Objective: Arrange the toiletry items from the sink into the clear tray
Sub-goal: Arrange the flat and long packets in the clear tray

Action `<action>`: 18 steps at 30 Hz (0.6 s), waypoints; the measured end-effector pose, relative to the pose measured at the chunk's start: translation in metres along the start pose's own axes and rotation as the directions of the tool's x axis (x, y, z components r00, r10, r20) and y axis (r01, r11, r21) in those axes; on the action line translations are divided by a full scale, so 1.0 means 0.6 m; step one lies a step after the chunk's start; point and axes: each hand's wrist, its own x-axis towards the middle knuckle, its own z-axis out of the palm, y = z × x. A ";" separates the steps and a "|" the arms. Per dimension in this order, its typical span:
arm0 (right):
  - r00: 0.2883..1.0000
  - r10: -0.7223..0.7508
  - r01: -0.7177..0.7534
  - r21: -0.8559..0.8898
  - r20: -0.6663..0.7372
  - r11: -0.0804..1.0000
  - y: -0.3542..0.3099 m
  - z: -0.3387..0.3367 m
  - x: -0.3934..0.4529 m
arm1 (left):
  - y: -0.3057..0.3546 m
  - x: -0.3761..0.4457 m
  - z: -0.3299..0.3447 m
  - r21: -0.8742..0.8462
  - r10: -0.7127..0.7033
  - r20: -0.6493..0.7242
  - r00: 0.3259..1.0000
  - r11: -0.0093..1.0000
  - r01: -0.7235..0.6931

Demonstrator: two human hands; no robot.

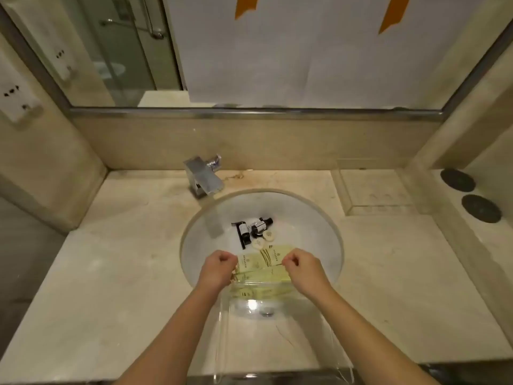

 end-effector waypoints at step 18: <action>0.987 0.064 0.032 -0.573 0.146 0.819 0.131 0.089 0.262 | -0.054 0.241 0.065 0.653 -0.059 0.058 0.997 0.757 0.007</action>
